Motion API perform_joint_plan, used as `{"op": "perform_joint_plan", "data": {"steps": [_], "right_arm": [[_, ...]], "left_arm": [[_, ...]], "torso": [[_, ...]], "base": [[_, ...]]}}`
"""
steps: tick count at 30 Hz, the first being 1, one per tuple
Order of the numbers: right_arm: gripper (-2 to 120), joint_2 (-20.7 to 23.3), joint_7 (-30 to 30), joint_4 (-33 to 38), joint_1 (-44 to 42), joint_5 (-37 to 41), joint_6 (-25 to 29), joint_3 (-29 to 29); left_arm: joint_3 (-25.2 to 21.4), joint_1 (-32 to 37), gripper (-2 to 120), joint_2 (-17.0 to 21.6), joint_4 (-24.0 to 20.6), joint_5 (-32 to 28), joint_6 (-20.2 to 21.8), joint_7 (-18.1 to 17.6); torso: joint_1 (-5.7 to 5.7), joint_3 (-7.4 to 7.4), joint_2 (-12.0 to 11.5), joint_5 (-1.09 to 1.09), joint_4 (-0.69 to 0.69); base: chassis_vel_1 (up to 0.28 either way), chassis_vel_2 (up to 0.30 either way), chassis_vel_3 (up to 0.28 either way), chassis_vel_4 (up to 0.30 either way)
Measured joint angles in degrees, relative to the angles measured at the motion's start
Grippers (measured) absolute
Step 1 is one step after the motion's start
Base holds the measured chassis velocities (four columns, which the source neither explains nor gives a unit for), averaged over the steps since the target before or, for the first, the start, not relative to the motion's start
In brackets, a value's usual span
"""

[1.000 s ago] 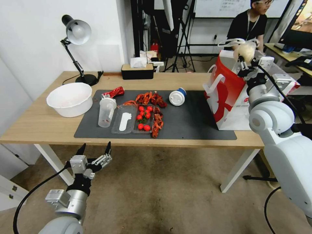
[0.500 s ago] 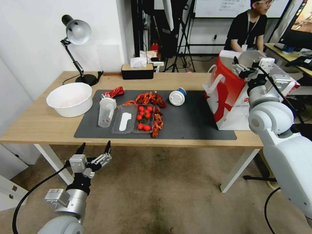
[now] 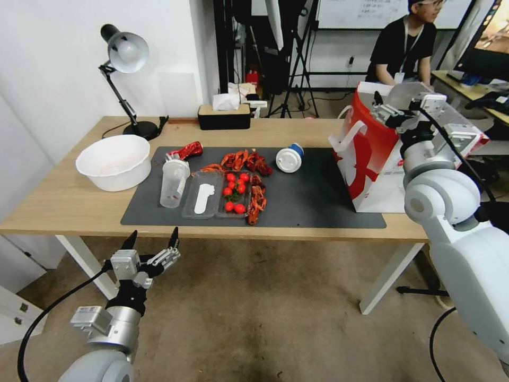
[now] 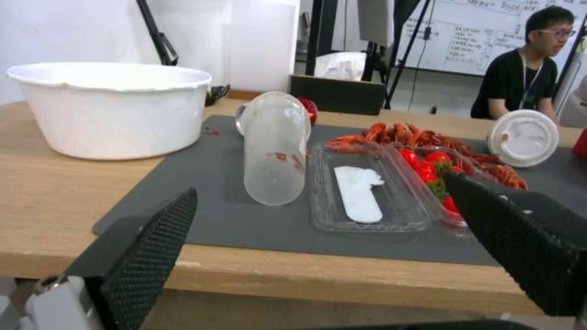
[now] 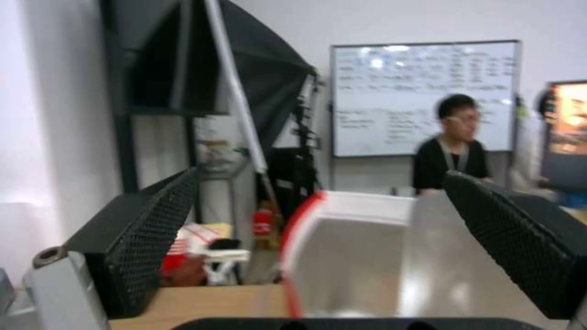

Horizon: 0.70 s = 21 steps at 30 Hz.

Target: Pick up the trash from the table and place it into the takeout bag.

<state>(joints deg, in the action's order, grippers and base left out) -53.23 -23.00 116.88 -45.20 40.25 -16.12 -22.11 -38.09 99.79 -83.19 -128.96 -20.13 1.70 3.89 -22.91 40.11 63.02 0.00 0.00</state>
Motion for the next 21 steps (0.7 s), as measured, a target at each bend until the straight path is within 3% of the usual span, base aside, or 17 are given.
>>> {"op": "perform_joint_plan", "data": {"steps": [10,17,19,21], "right_arm": [[100,-0.3,6.6,7.7,-10.6,-1.4,3.7,-0.1],[100,-4.4,10.3,9.2,-22.9,-11.0,12.2,0.8],[100,-7.7,12.1,8.3,-29.4,-17.2,18.7,1.3],[100,-9.5,12.7,7.6,-32.4,-19.7,21.5,1.5]], "left_arm": [[-0.1,0.0,100,0.2,0.1,-0.4,-0.1,0.0],[-0.4,0.0,100,0.3,0.2,-0.7,-0.2,0.1],[-0.3,0.1,100,0.2,0.4,-0.8,-0.6,0.2],[-0.3,0.1,100,0.1,0.7,-0.8,-0.9,0.4]], "torso": [[0.00,0.00,0.0,0.00,0.00],[0.00,0.00,0.0,-0.01,0.00],[0.00,-0.01,0.0,0.01,0.00],[0.00,-0.01,0.0,0.00,-0.01]], "base": [[0.000,0.000,0.000,0.000],[0.000,0.000,0.000,0.000],[0.000,0.000,0.000,0.000],[0.000,0.000,0.000,0.000]]}}
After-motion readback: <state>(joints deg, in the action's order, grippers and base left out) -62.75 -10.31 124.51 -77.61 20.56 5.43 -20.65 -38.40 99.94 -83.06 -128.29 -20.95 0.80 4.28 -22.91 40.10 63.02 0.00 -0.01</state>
